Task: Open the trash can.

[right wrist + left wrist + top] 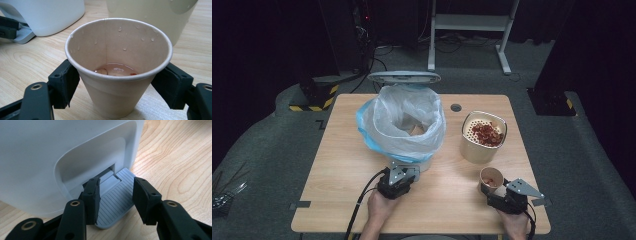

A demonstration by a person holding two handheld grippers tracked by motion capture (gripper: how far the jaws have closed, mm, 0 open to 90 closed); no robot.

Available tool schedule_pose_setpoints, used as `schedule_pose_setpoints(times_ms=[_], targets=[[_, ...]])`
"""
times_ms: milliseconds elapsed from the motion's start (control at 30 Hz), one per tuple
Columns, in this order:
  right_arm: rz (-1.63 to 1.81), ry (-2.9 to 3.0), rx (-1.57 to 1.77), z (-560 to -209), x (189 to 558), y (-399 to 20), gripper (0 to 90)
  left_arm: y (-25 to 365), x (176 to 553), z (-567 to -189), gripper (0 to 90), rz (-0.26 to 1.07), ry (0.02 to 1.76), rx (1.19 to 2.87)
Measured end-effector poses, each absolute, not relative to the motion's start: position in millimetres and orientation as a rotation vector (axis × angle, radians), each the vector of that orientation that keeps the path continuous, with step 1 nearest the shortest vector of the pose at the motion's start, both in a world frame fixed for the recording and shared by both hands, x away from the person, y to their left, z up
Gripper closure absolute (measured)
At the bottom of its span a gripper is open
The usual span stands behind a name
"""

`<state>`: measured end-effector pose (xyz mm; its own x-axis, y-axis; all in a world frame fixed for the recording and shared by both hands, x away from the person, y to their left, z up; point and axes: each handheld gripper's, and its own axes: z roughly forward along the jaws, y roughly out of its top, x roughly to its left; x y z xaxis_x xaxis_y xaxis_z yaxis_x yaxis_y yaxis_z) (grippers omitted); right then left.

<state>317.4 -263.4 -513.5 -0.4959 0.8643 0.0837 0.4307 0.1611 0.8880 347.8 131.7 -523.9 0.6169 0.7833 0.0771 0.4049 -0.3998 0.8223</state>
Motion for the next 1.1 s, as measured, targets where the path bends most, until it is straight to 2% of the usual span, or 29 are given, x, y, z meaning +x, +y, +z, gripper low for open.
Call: schedule_pose_setpoints(times_ms=[1100], targets=[[1.227,1.949,1.164,-499.2,320.2,-265.9,31.5,132.3,347.6,-523.4,57.4,0.604,0.931,2.035]])
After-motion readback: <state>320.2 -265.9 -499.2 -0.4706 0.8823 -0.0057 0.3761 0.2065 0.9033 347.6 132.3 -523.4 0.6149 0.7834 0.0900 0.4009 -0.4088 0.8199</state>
